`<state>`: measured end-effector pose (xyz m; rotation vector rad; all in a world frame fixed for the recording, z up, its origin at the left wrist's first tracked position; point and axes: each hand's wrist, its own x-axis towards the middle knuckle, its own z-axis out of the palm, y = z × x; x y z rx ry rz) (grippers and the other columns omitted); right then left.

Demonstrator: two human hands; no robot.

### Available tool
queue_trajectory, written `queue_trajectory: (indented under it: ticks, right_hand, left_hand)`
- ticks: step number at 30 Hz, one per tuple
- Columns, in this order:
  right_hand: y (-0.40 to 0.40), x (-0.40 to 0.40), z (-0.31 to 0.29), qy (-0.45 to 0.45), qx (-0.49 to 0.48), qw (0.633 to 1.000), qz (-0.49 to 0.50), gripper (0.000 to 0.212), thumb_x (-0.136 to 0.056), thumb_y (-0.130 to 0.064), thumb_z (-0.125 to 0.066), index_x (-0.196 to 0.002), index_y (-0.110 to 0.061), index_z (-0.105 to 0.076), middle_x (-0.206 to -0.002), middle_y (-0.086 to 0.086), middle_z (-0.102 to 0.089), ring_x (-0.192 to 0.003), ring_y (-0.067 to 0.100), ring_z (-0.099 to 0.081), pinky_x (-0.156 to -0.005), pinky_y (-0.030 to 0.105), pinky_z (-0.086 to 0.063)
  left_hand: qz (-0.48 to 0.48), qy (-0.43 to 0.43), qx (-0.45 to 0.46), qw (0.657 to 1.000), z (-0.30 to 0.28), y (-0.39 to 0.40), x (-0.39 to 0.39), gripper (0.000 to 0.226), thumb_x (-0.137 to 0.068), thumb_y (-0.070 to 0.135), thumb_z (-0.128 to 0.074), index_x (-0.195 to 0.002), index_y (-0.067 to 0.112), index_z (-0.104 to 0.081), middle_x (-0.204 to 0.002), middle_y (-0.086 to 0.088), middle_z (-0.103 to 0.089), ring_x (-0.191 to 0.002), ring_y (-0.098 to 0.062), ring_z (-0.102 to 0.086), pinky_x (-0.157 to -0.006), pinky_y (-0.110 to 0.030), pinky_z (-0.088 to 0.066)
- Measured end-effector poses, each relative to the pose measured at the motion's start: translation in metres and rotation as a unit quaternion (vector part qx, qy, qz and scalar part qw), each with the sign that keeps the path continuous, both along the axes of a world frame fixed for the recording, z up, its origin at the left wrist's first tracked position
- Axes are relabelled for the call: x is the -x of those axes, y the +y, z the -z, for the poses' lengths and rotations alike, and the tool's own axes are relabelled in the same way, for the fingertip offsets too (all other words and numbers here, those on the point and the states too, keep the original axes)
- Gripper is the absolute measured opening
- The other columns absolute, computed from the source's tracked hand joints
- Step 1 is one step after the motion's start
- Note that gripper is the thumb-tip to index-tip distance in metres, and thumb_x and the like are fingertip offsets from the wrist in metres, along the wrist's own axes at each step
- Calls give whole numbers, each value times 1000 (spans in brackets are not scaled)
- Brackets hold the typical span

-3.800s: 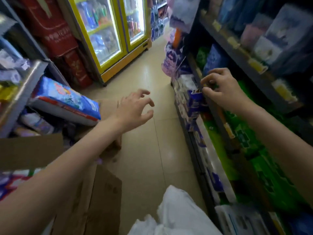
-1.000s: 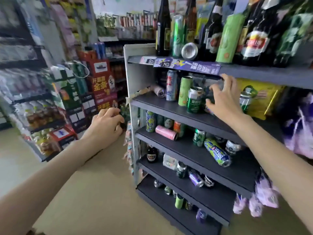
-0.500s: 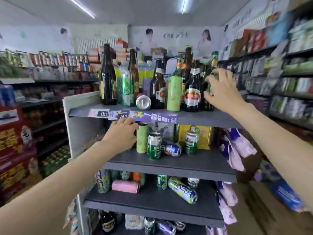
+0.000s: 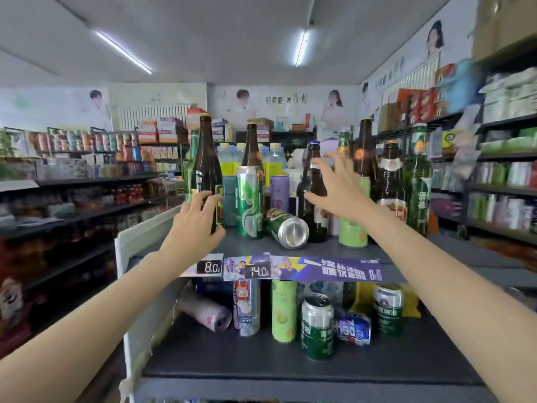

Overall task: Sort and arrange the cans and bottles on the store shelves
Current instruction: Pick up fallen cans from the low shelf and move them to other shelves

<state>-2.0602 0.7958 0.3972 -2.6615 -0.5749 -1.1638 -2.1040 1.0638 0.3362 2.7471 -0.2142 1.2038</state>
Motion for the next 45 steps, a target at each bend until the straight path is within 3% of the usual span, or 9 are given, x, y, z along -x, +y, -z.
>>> queue_trajectory:
  ticks: [6, 13, 21, 27, 31, 33, 36, 41, 45]
  right_hand:
    - [79, -35, -11, -5, -93, 995, -28, 76, -83, -38, -66, -144, -18, -25, -149, 13, -12, -138, 29, -11, -112, 46, -18]
    - [167, -73, -44, 64, -142, 979, -130, 80, -81, -33, -71, -144, -26, -24, -145, 11, -18, -135, 30, -21, -111, 40, -22]
    - [231, -93, -73, 150, -236, 932, -232, 98, -81, -23, -72, -150, -23, -2, -154, 11, -21, -139, 29, -26, -109, 37, -26]
    - [250, -97, -59, 153, -352, 893, -236, 85, -86, -10, -65, -149, -20, -10, -144, 11, -39, -128, 27, -40, -99, 33, -35]
    - [249, -89, -58, 137, -381, 880, -250, 88, -84, -6, -65, -150, -24, -10, -149, 6, -34, -132, 27, -39, -107, 40, -36]
    - [243, -76, -66, 128, -402, 865, -271, 87, -83, -7, -66, -149, -27, -13, -139, 4, -44, -123, 27, -46, -102, 42, -41]
    - [223, -41, -87, 110, -445, 830, -318, 86, -80, -5, -69, -146, -30, -21, -109, 0, -55, -101, 27, -60, -87, 47, -52]
    - [177, 40, -95, 131, -525, 731, -415, 80, -84, 0, -64, -146, -28, -21, -118, 17, -57, -89, 27, -66, -75, 40, -58]
    - [148, 98, -39, 165, -458, 795, -363, 68, -82, -24, -71, -135, -19, -28, -118, 4, -59, -102, 17, -64, -87, 40, -54]
  left_hand:
    - [33, -58, 142, 988, -15, 41, -61, 76, -78, 18, -68, -142, 8, -29, -145, -22, -26, -130, -41, -26, -101, -54, -29]
    - [151, 39, 310, 938, -12, 55, -100, 95, -80, 17, -71, -148, 17, -4, -144, -21, -26, -131, -29, -29, -103, -37, -28]
    - [186, 71, 340, 919, 2, 68, -119, 101, -76, 9, -73, -148, 22, -3, -149, -9, -30, -134, -24, -32, -104, -32, -30]
    - [184, 129, 346, 911, 9, 81, -118, 99, -77, 8, -73, -148, 24, -6, -127, -7, -48, -117, -25, -49, -97, -34, -40]
    - [205, 142, 348, 904, 9, 79, -102, 104, -75, 16, -76, -148, 28, -2, -141, -8, -40, -124, -25, -45, -104, -38, -38]
    - [244, 120, 325, 906, 4, 77, -91, 107, -73, 20, -77, -147, 29, 0, -147, -2, -34, -130, -19, -40, -109, -37, -34]
    - [298, 93, 320, 895, -10, 77, -70, 104, -74, 19, -76, -147, 31, -2, -138, 15, -32, -122, -3, -36, -101, -17, -28]
    - [370, 71, 336, 863, -17, 69, -13, 99, -57, 36, -87, -134, 47, -26, -119, 34, -49, -111, 10, -48, -95, -18, -38]
    - [367, 51, 305, 877, 25, 57, 54, 88, -49, 49, -75, -122, 59, -27, -111, 49, -45, -106, 25, -42, -80, 3, -34]
